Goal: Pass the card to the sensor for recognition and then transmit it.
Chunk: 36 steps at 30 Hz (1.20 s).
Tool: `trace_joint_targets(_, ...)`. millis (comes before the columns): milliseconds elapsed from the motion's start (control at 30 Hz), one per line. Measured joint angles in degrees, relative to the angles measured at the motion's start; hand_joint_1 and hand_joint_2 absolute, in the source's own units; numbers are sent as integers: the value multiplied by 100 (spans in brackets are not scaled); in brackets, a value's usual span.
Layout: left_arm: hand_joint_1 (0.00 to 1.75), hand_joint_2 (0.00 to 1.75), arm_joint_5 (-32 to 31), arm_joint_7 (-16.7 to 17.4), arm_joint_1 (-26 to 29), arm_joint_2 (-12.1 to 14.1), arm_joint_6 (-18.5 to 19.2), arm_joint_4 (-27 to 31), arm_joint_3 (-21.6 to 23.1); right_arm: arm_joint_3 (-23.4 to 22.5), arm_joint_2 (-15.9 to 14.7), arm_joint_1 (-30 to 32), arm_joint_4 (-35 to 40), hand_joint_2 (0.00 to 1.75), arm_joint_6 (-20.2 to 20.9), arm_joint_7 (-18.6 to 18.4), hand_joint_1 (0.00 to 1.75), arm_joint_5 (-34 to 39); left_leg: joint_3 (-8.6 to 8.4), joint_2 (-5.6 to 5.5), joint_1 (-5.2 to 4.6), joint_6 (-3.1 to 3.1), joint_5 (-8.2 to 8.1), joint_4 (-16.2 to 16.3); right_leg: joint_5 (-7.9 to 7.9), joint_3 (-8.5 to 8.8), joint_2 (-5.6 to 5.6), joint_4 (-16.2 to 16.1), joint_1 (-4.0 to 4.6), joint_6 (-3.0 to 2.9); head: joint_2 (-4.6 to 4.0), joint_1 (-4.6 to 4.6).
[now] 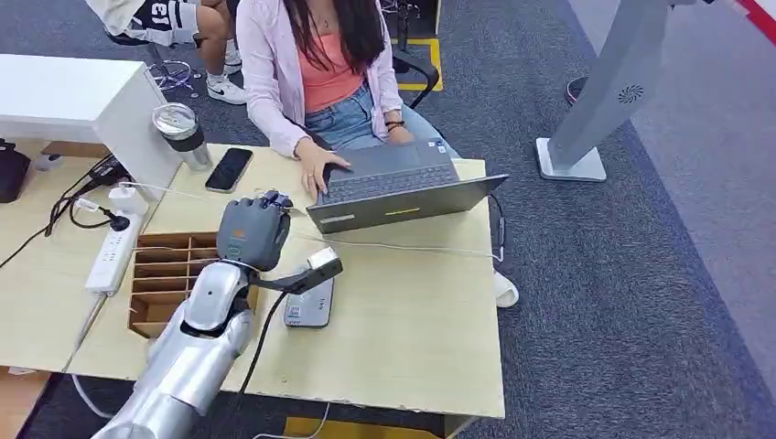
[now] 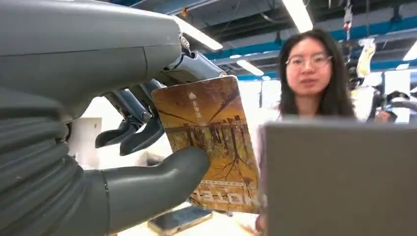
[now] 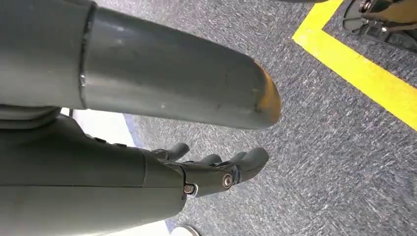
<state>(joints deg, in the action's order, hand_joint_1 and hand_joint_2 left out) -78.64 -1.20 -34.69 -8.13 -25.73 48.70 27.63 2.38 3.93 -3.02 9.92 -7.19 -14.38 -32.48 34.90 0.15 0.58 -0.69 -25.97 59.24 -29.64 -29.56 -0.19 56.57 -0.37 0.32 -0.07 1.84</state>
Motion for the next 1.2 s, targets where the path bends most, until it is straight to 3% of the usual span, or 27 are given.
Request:
trace_joint_targets(200,175,175,3,30,227,26,-72,-41,0,-52,0,1,0,0,-13,0,0,20,0,0,0,0,0,0,0,0,0,0,0,0,0,-2)
trace_joint_targets(500,175,175,-717,735,587,74,-577,324,0,-164,0,5,0,0,-44,-72,0,-20,-1,0,0,0,0,0,0,0,0,0,0,0,0,-2)
trace_joint_targets(633,175,175,-793,833,713,79,-612,525,0,-197,0,5,0,0,-61,-87,0,-33,-1,0,0,0,0,0,0,0,-1,0,0,0,0,-2)
trace_joint_targets(933,175,175,-680,710,855,76,29,619,0,-302,0,8,0,0,-85,-79,0,-96,-1,0,0,0,0,0,0,0,0,0,0,0,0,0)
trace_joint_targets(1200,175,175,-645,663,875,57,142,431,0,-317,0,7,0,0,-24,-68,0,-138,-1,0,0,0,0,0,0,0,0,0,0,0,0,-2)
